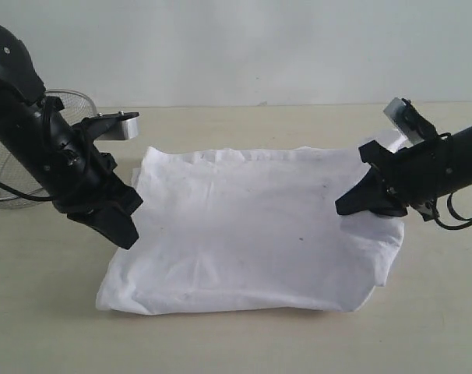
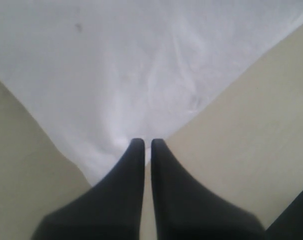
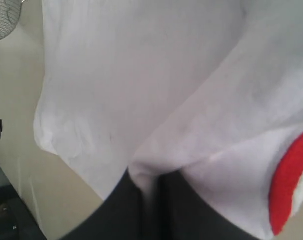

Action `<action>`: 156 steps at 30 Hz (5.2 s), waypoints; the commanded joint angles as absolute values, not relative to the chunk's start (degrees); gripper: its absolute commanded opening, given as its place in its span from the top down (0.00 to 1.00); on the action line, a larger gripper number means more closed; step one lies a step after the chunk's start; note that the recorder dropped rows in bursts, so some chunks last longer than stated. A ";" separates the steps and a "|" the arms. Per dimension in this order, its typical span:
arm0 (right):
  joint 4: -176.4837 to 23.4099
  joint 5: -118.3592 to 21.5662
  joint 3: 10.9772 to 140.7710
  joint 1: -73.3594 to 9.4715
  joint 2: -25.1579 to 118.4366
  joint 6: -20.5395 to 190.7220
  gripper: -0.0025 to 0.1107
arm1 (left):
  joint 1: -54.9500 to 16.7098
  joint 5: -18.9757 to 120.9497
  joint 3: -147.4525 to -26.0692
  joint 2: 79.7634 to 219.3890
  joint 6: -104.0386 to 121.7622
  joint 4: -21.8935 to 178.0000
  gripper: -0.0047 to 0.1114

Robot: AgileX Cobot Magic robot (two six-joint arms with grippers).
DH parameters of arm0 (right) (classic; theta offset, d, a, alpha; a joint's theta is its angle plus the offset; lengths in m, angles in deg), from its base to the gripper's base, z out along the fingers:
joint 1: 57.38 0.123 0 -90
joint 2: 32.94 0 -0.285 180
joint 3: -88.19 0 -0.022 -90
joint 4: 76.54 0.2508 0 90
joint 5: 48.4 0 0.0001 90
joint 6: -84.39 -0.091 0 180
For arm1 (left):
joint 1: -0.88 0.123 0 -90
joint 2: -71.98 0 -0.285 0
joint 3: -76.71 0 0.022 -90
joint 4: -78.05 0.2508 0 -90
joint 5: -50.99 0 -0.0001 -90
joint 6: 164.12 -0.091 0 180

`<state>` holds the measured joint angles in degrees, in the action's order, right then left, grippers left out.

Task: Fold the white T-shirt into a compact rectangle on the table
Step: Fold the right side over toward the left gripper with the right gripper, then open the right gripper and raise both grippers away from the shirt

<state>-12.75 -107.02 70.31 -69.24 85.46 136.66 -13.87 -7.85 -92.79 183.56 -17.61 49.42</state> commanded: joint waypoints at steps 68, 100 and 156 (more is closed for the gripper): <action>-6.10 -104.37 87.77 -40.68 89.49 132.71 0.98 | -13.52 -3.34 -92.50 180.07 2.18 70.31 0.92; -3.60 -98.98 97.70 -30.37 97.32 127.96 0.98 | -12.87 -4.96 -92.50 179.49 2.18 70.55 0.92; -32.60 -93.67 80.72 -49.40 82.55 111.30 0.98 | -17.14 -5.40 -92.73 180.49 -21.05 38.90 0.92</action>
<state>-32.36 -94.71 84.19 -47.87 84.73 109.10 -15.21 -6.32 -92.68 179.10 -20.46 39.69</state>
